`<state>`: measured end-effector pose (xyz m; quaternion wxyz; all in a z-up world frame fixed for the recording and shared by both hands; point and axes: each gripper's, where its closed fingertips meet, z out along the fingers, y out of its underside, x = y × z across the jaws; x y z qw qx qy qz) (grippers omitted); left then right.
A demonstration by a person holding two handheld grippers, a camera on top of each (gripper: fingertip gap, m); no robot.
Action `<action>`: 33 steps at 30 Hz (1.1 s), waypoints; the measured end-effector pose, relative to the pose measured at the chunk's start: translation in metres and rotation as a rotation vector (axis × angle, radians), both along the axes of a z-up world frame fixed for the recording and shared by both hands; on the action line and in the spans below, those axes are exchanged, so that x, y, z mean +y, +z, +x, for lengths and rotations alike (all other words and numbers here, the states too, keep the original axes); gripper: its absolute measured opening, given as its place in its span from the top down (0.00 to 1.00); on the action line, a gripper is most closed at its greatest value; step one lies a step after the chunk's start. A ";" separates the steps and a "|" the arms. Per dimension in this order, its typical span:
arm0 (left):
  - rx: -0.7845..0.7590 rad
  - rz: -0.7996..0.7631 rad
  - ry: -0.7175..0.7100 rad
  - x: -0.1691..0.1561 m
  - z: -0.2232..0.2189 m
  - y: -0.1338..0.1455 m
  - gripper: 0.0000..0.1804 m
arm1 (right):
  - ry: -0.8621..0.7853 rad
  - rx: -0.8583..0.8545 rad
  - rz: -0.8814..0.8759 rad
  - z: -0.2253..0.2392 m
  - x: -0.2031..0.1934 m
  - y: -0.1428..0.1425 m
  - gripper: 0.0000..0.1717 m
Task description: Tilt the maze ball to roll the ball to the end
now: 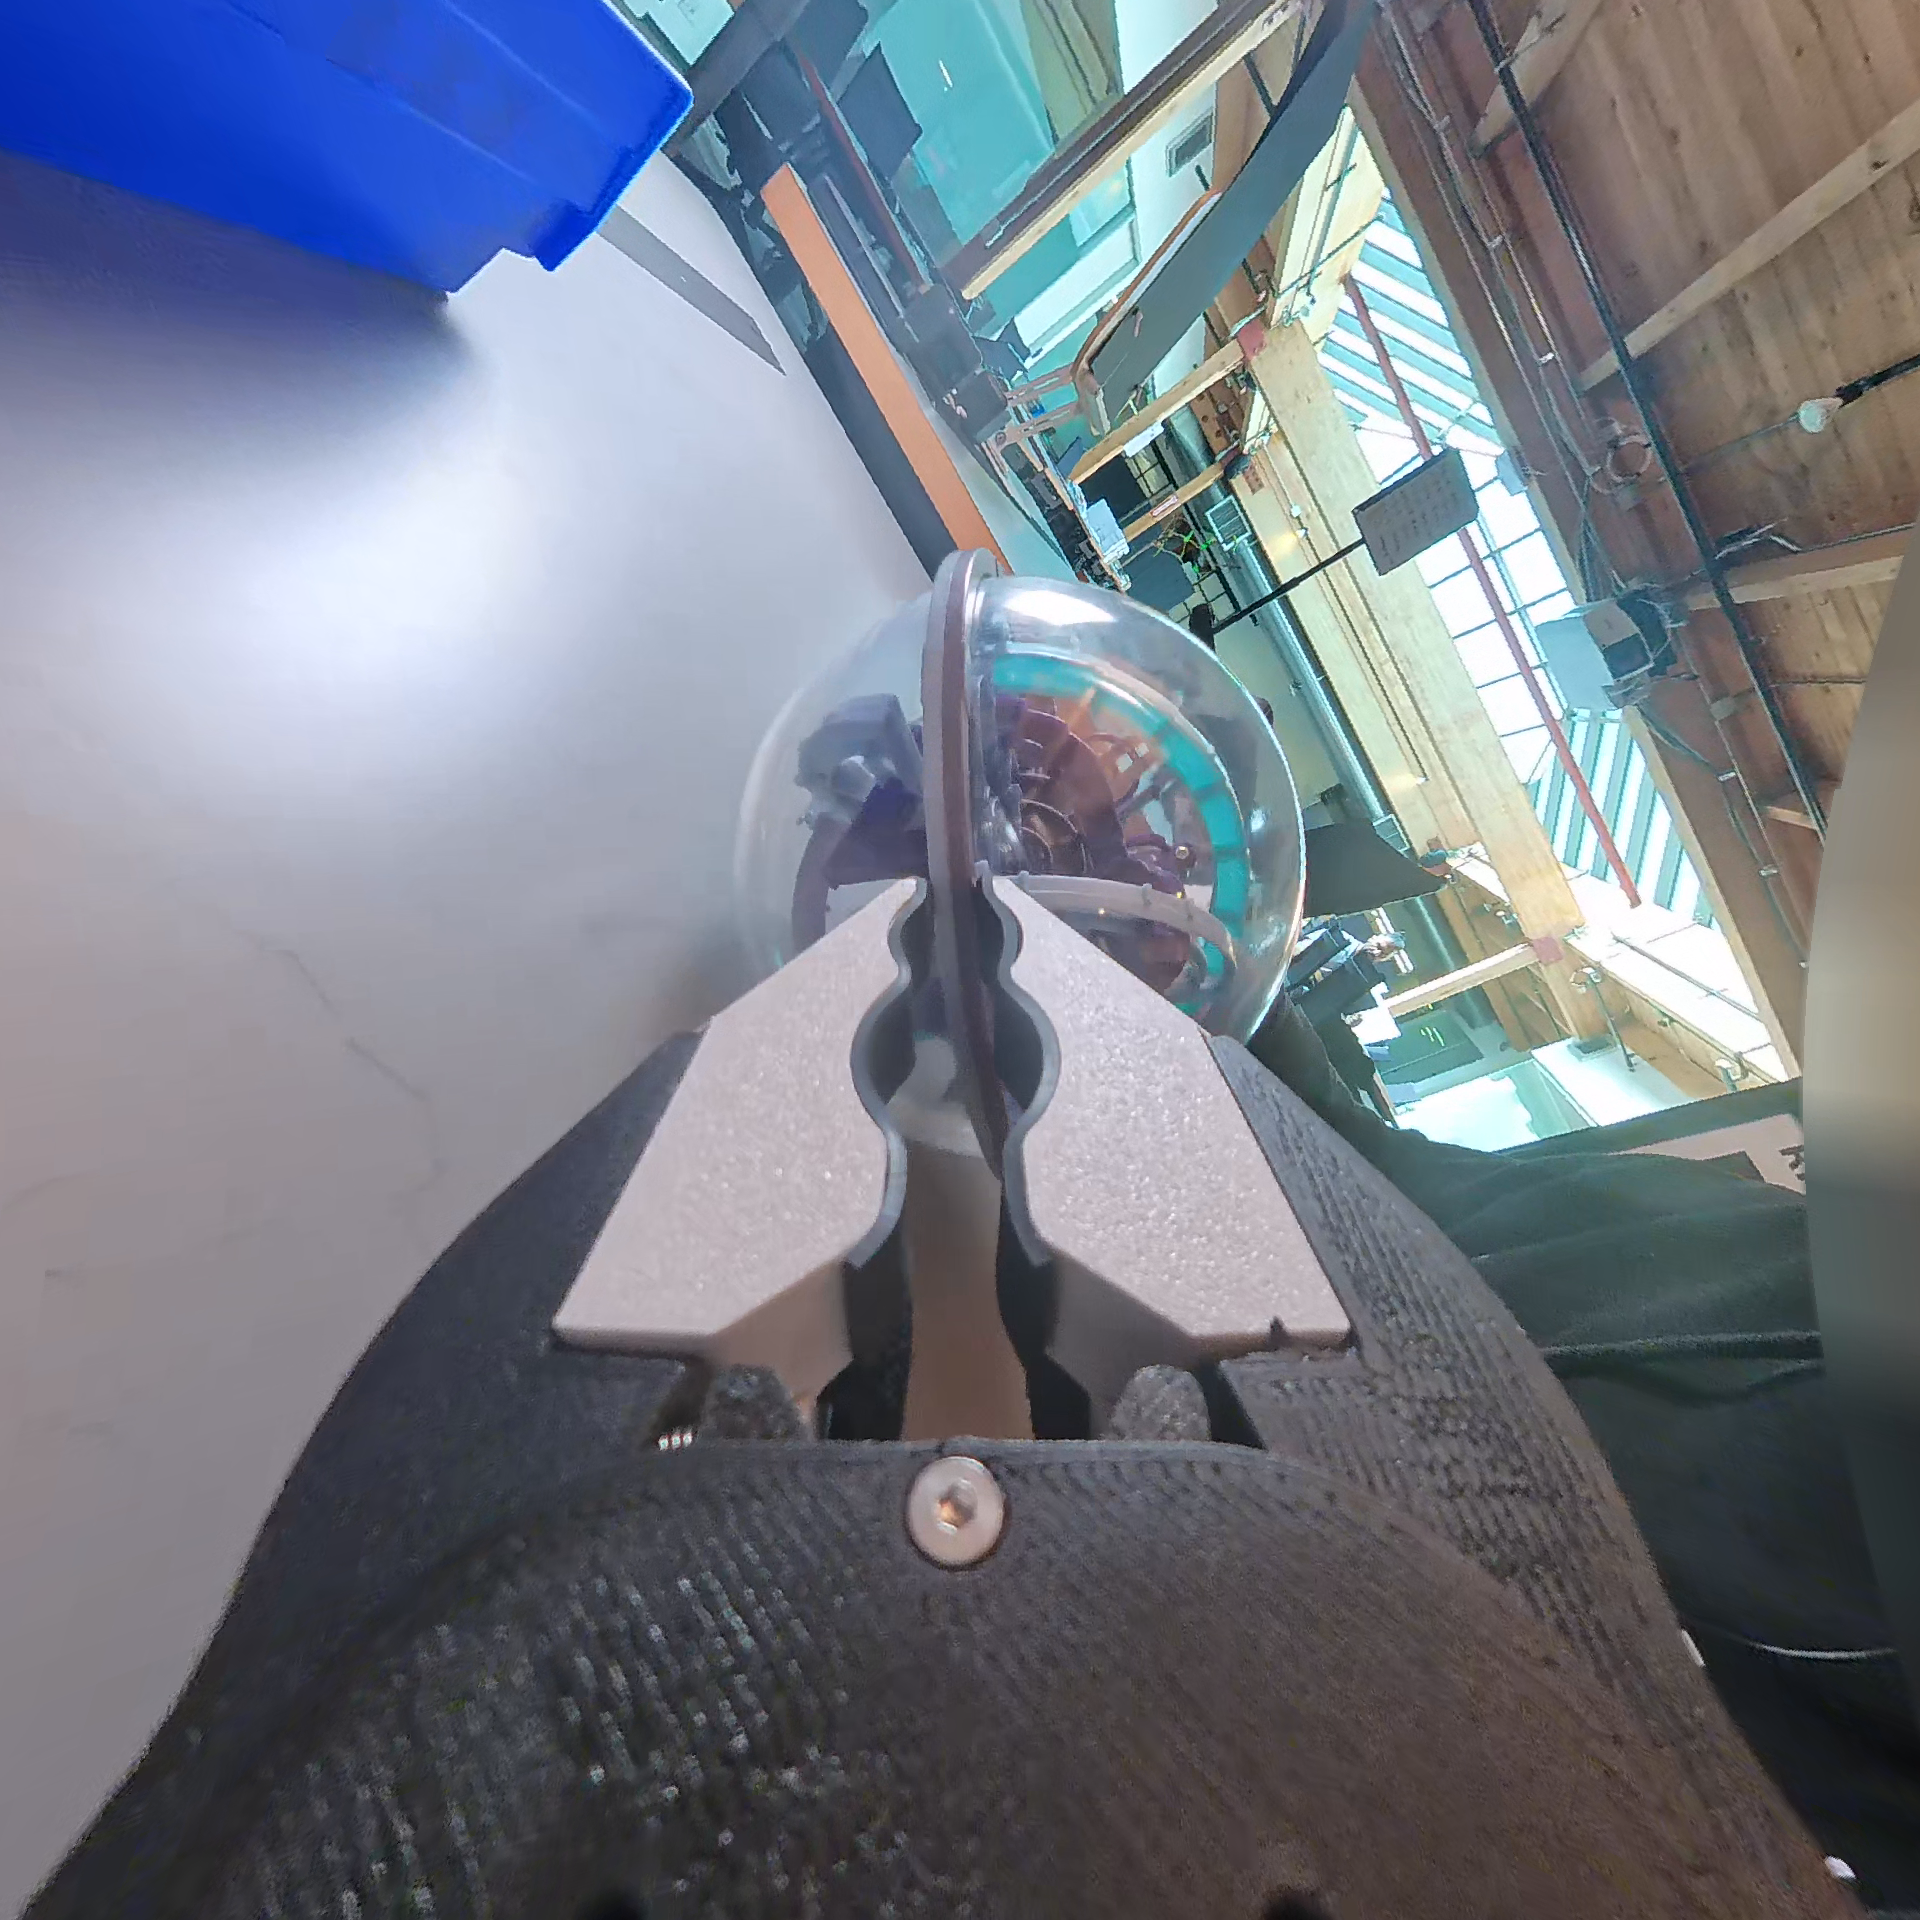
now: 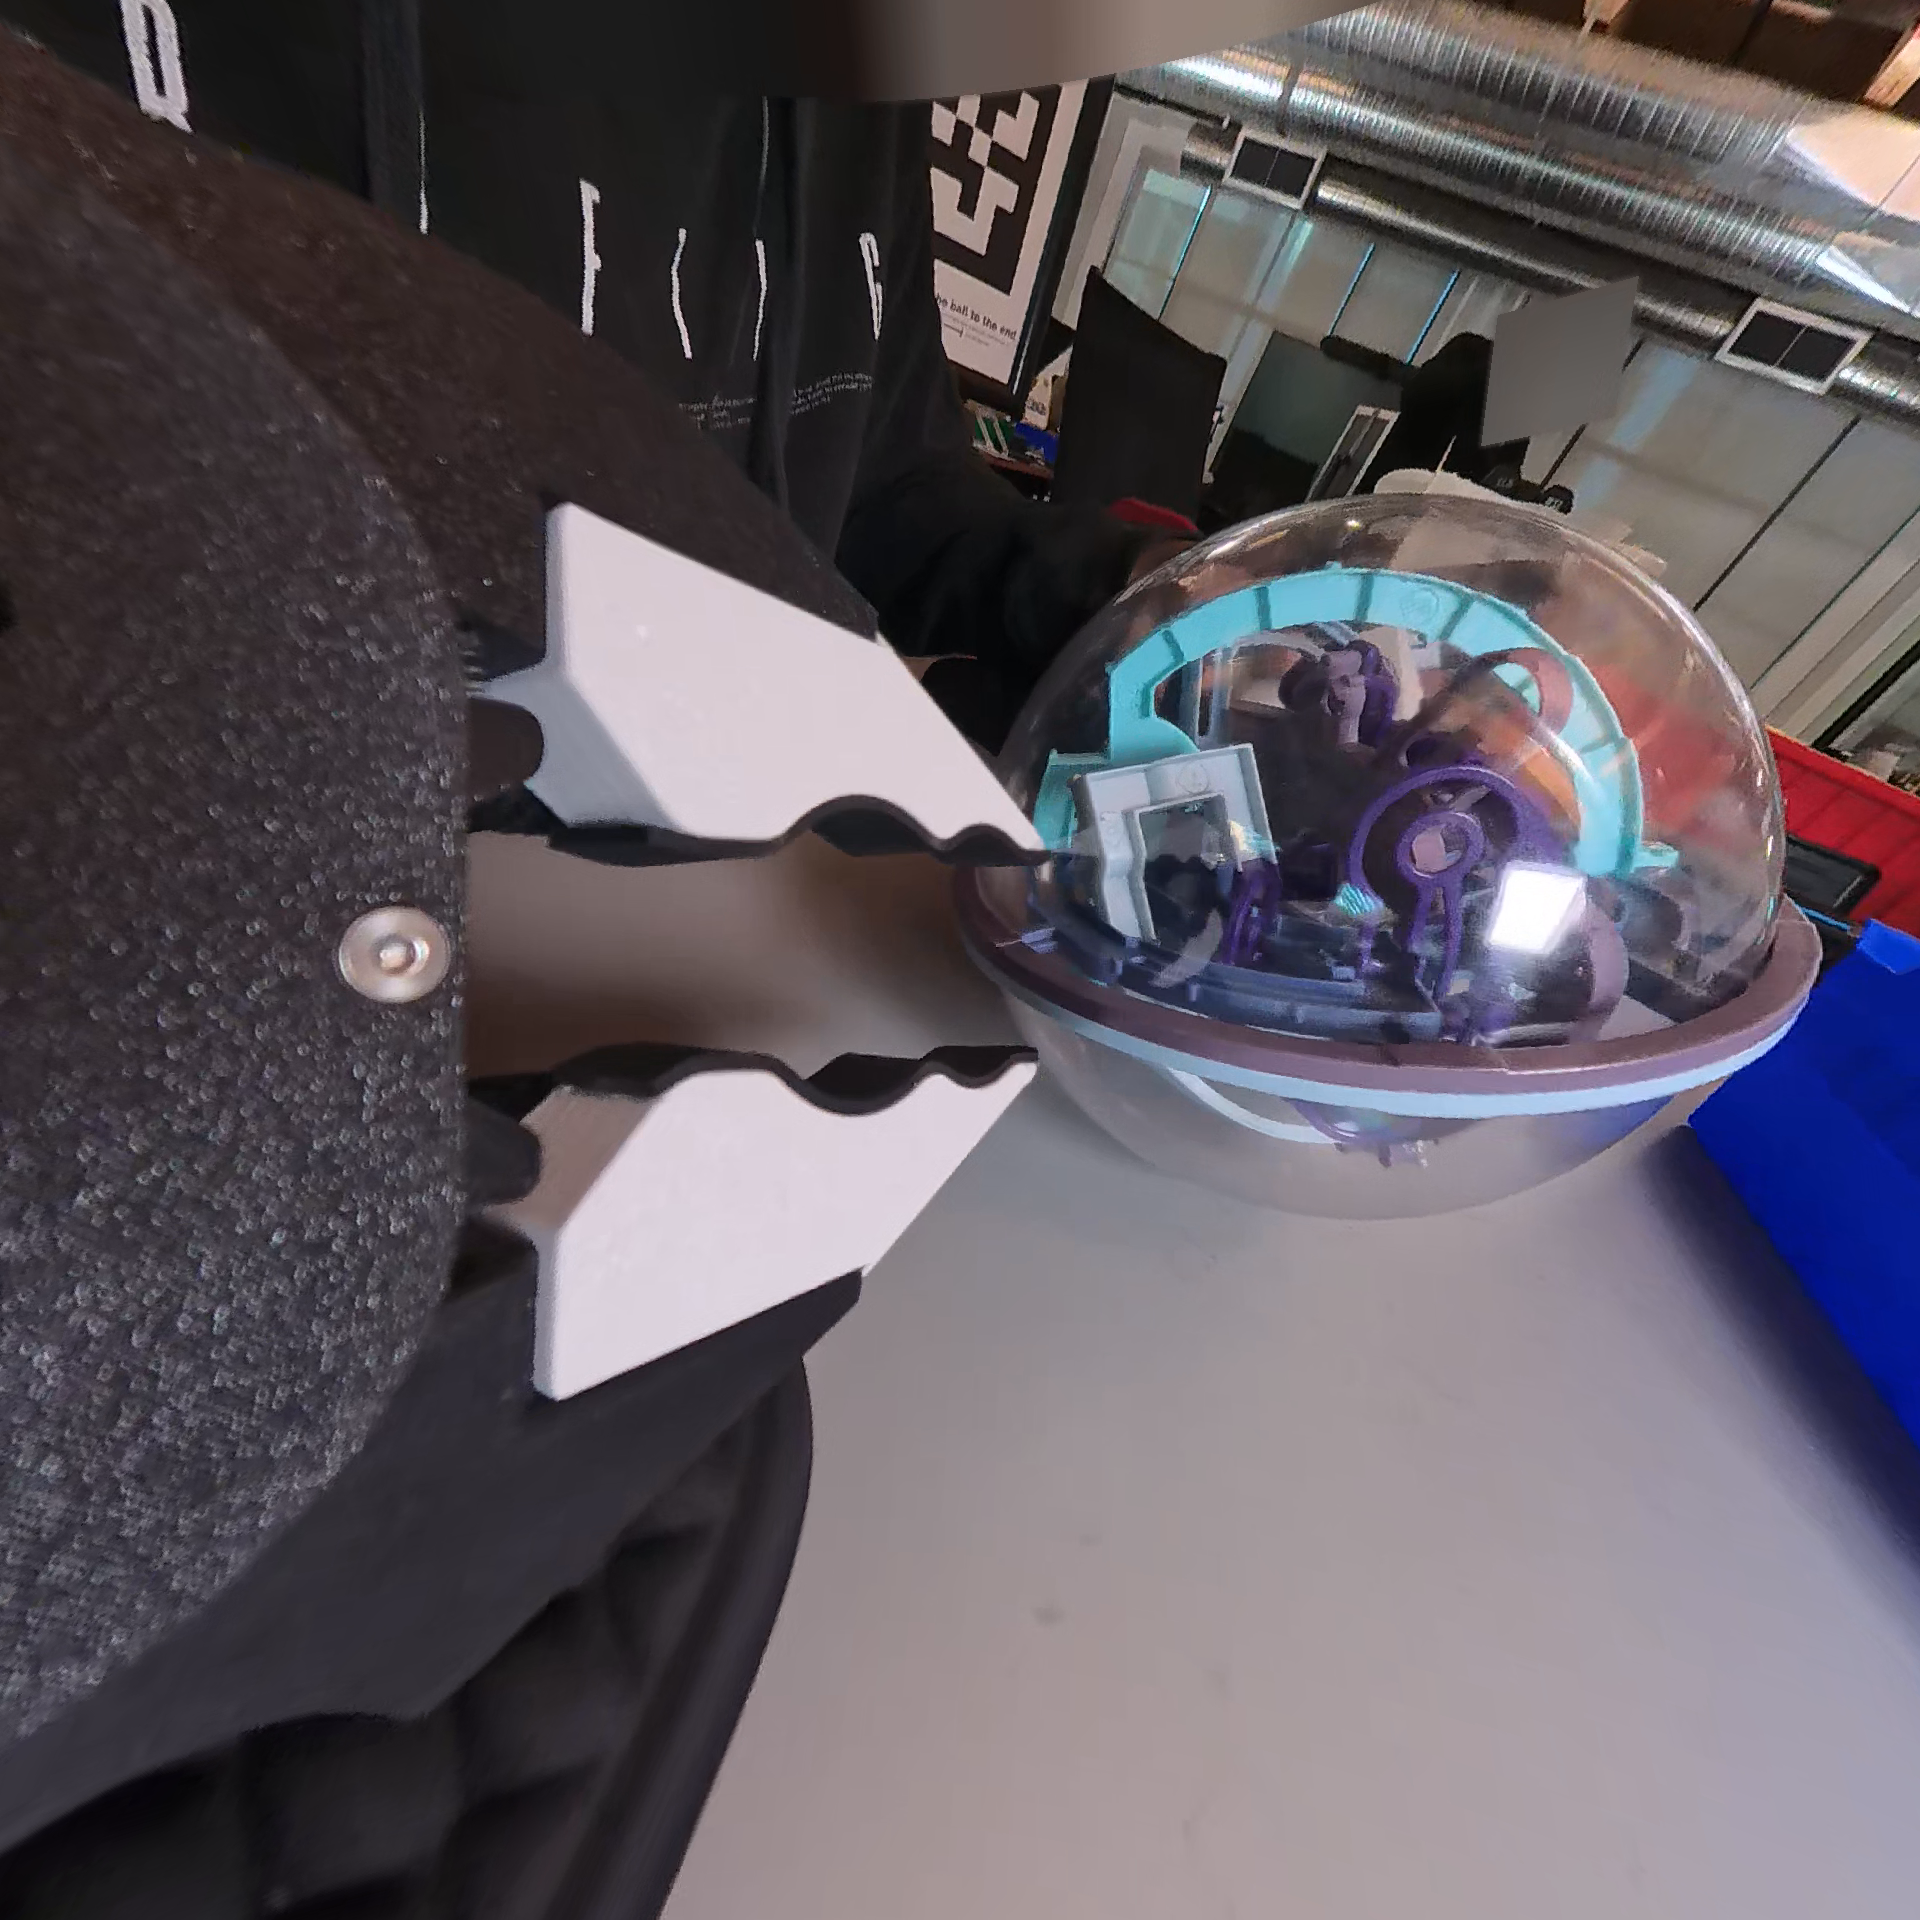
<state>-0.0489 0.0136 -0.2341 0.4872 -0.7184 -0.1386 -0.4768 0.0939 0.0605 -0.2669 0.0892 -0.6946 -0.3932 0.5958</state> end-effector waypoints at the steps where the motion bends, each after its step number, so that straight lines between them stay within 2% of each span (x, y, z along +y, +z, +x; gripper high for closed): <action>1: -0.001 -0.002 0.002 -0.001 0.000 -0.001 0.97 | 0.000 0.001 -0.001 -0.001 0.001 0.000 0.82; 10: 0.013 0.023 -0.026 -0.020 0.008 0.001 0.96 | -0.066 0.058 0.051 -0.019 0.039 0.012 0.84; 13: 0.041 0.060 -0.003 -0.028 0.005 0.006 0.86 | -0.096 0.101 0.153 -0.019 0.052 0.025 0.82; 15: 0.089 0.084 0.016 -0.031 -0.001 0.011 0.80 | -0.092 0.146 0.197 -0.015 0.050 0.036 0.80; 18: 0.112 0.138 0.049 -0.027 -0.014 0.022 0.79 | -0.082 0.189 0.263 -0.011 0.040 0.044 0.77; 26: 0.129 0.189 0.009 0.012 -0.030 0.028 0.70 | -0.031 0.191 0.522 -0.014 0.011 0.041 0.63; 29: 0.119 0.186 -0.083 0.014 -0.017 0.023 0.70 | -0.021 0.196 0.555 -0.019 0.007 0.039 0.63; 33: 0.193 0.207 -0.099 0.013 -0.007 0.015 0.77 | -0.016 0.192 0.579 -0.025 0.008 0.034 0.63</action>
